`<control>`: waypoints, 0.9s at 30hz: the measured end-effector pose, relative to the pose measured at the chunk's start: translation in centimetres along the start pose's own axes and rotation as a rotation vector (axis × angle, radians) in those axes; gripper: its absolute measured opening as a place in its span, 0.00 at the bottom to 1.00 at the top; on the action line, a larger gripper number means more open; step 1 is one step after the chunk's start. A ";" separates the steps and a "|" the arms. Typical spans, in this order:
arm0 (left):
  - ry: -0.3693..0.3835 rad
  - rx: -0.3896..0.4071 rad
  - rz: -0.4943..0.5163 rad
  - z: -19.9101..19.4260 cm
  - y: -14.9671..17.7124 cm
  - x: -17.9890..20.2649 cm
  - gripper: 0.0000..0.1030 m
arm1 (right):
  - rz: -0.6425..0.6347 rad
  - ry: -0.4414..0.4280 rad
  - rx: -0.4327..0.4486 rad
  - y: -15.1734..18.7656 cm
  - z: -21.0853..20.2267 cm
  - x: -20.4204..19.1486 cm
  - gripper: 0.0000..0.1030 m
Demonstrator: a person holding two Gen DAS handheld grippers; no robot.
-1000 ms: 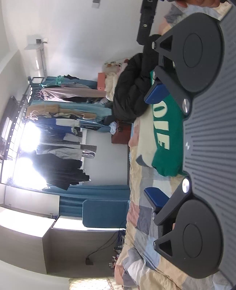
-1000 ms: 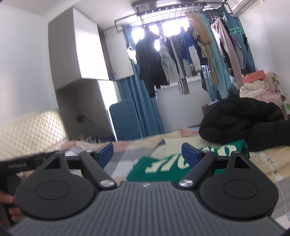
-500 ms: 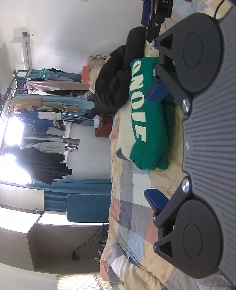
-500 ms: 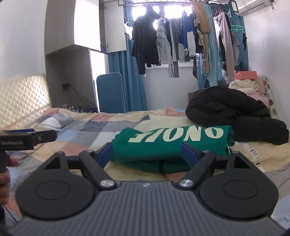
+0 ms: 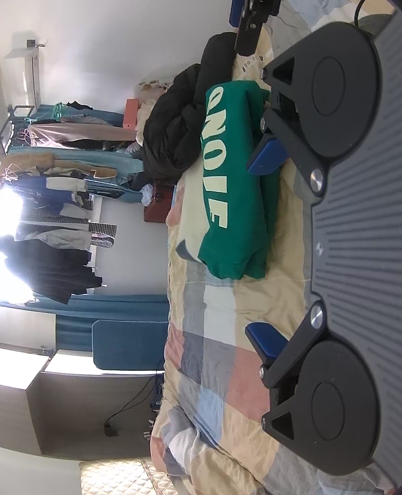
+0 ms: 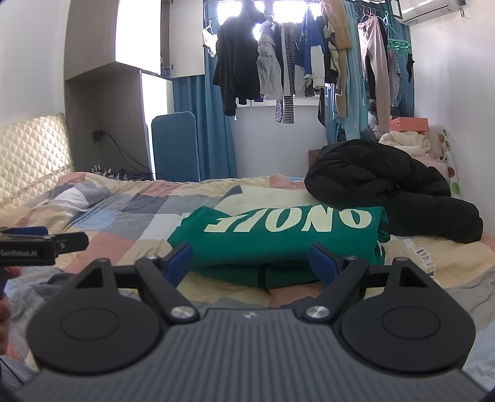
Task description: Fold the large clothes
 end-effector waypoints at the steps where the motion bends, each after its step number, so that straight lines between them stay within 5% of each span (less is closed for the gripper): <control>1: -0.004 0.000 0.003 0.0 0.1 0.0 1.00 | -0.001 0.008 0.000 0.0 0.0 0.1 0.81; 3: -0.013 0.002 0.008 0.1 0.1 0.0 1.00 | 0.001 0.016 -0.003 0.0 0.0 0.2 0.85; 5: -0.011 0.001 0.005 0.1 0.2 0.1 1.00 | 0.005 0.019 -0.005 0.0 0.0 0.4 1.00; 27: 0.018 0.015 -0.026 -0.7 0.4 0.2 1.00 | 0.022 0.051 -0.012 0.1 -0.6 0.3 1.00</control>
Point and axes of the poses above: each gripper's, at about its wrist camera, not at the fingertips, and z roughly the way its jaws point, x to its right, y to its underside, the point moved 5 cm from there along z, roughly the way its jaws point, and after that the axes turned 4 degrees about -z, right-handed, at the moved point
